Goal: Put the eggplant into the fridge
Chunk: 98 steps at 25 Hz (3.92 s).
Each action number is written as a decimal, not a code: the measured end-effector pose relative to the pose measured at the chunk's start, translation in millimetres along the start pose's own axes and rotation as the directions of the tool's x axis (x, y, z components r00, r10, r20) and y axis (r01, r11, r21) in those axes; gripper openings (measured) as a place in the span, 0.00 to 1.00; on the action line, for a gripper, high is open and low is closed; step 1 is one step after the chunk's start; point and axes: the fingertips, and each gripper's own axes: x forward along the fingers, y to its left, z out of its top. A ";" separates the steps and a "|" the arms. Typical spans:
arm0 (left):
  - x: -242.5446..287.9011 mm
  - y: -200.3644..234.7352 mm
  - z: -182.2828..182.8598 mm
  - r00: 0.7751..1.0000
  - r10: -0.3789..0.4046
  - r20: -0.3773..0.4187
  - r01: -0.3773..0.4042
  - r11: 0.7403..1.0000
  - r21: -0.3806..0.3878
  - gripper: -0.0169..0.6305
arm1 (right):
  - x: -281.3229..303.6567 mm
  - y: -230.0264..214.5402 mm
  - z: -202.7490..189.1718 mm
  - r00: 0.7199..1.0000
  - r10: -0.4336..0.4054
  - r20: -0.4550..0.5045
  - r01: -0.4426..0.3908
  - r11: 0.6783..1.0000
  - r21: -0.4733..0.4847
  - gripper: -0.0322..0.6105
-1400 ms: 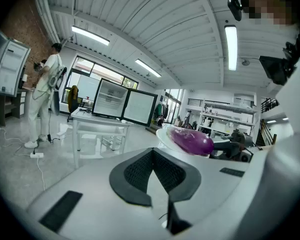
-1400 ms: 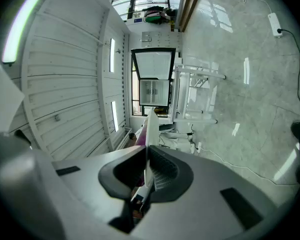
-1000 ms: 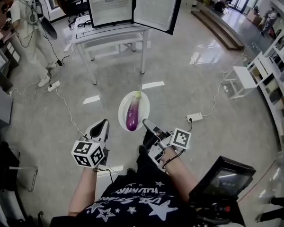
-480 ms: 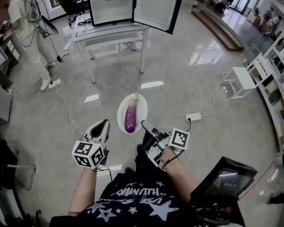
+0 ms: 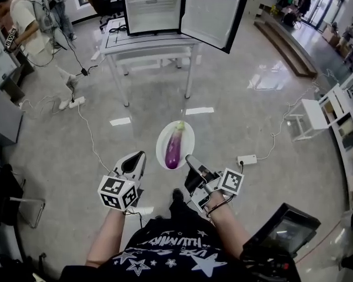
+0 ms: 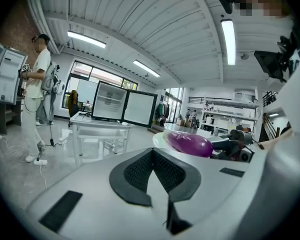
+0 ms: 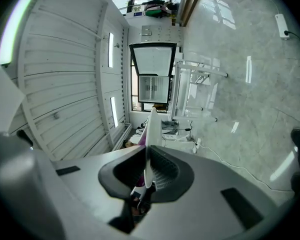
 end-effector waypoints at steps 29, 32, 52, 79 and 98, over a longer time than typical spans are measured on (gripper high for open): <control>149.7 72.5 56.5 0.988 0.153 0.029 -0.152 0.988 -0.034 0.04 | 128.4 -30.8 144.0 0.982 0.039 -0.187 -0.042 0.999 -0.012 0.09; 161.8 89.3 60.9 0.988 0.152 0.024 -0.151 0.988 -0.026 0.04 | 143.3 -29.8 150.2 0.981 0.048 -0.189 -0.053 0.998 -0.017 0.09; 272.6 213.3 108.9 0.999 0.043 -0.007 -0.043 0.999 -0.014 0.04 | 281.4 -55.0 225.0 0.997 0.041 -0.072 -0.041 0.999 0.001 0.09; 346.1 354.7 154.5 0.998 -0.065 -0.010 0.065 0.998 -0.021 0.04 | 432.9 -75.2 254.7 1.000 0.000 0.010 0.000 1.000 -0.007 0.09; 407.6 422.6 172.4 1.000 0.014 -0.013 -0.015 0.998 -0.068 0.04 | 526.8 -90.2 309.3 0.995 0.031 -0.094 -0.033 0.999 -0.010 0.09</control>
